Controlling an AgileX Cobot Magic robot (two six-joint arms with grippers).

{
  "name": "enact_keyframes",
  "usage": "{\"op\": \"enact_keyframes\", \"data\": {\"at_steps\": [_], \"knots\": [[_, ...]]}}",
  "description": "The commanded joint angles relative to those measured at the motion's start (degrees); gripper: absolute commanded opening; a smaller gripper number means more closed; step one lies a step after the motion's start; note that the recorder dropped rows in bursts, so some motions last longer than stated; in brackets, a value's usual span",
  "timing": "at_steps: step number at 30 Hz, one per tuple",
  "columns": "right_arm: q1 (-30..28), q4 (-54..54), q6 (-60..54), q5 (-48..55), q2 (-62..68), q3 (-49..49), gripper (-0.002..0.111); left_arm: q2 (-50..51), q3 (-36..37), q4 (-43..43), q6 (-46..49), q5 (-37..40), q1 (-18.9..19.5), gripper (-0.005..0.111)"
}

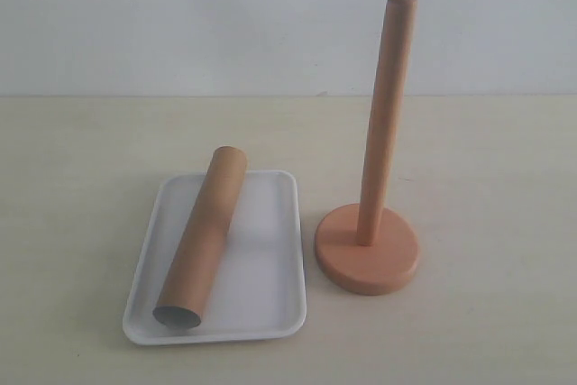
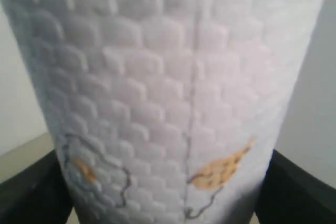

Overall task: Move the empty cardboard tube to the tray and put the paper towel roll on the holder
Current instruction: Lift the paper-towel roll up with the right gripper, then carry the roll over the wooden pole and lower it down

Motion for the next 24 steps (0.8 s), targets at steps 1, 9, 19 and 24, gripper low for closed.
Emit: {"op": "enact_keyframes", "data": {"at_steps": [1,9,19,24], "knots": [[3.10,-5.00,-1.93,-6.29,1.39,-0.82,0.001,-0.22,0.23,0.20,0.18,-0.17,0.14,0.004],[3.10,-9.10,1.22,-4.77,2.27,-0.82,0.001,-0.22,0.23,0.20,0.18,-0.17,0.14,0.004],[3.10,-19.97,13.48,-2.13,4.54,0.03,0.001,-0.22,0.23,0.20,0.18,-0.17,0.14,0.004],[3.10,-20.11,13.48,-3.47,5.50,1.75,0.001,-0.22,0.23,0.20,0.18,-0.17,0.14,0.004]]}}
